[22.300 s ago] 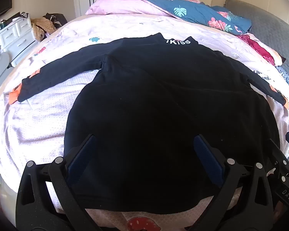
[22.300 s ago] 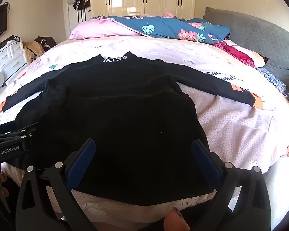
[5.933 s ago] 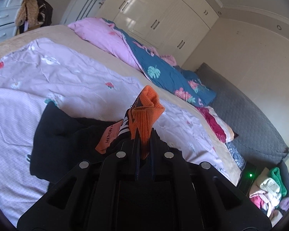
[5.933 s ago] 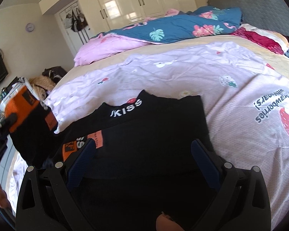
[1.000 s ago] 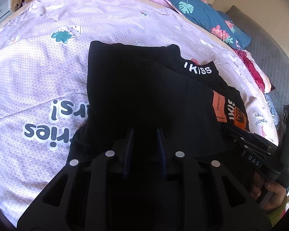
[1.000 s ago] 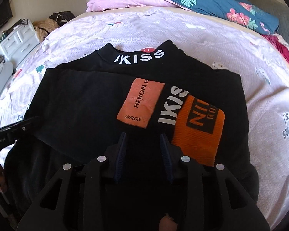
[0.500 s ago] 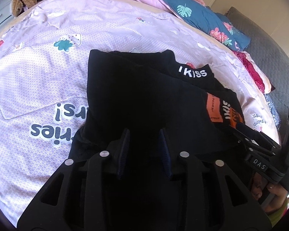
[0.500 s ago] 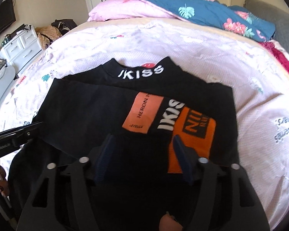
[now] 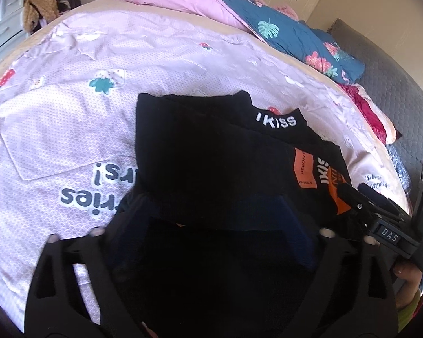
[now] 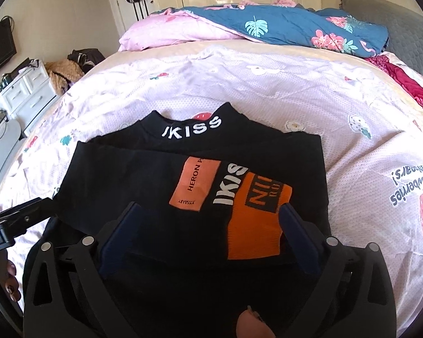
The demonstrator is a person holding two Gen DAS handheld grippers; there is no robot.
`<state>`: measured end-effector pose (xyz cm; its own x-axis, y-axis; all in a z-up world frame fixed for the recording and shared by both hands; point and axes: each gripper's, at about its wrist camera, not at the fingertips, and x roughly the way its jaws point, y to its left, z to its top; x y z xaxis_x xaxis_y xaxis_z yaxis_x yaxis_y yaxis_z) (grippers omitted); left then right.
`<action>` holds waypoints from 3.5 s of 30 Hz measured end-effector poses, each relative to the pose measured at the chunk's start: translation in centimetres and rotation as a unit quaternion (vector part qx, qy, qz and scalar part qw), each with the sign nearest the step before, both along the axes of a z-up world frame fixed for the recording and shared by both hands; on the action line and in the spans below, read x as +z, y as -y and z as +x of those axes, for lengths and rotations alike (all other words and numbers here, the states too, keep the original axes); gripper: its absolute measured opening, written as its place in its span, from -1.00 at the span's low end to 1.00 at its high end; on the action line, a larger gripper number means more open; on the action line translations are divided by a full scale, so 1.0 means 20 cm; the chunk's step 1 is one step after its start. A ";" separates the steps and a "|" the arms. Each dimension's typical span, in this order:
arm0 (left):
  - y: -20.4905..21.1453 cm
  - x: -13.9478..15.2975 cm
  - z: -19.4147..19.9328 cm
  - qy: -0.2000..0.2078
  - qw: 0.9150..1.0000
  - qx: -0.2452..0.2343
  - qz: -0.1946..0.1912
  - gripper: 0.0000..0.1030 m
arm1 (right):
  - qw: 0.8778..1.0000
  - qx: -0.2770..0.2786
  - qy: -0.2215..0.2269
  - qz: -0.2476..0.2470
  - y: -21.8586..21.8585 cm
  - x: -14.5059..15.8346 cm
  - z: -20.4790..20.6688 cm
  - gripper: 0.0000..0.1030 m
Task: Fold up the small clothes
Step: 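Move both open grippers along the shirt body to its hem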
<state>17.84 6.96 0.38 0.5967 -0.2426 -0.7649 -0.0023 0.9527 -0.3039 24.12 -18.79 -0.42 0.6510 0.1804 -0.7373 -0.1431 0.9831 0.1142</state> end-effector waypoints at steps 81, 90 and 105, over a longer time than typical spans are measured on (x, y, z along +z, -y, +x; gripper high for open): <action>-0.17 -0.03 -0.90 -0.001 0.999 0.024 0.031 0.82 | 0.998 0.007 0.053 0.023 0.24 0.12 -0.80 0.91; -0.13 -0.07 -0.95 -0.013 1.000 -0.001 0.029 0.79 | 0.999 -0.007 0.038 0.023 0.31 0.07 -0.85 0.91; -0.09 -0.14 -1.02 -0.045 0.998 -0.022 0.028 0.68 | 1.000 -0.011 0.026 0.007 0.36 0.03 -0.93 0.91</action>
<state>-2.56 8.79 -2.44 0.5141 -0.2220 -0.8285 0.0151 0.9681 -0.2500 5.47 -26.04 0.12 0.6920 0.1760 -0.7001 -0.1269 0.9844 0.1220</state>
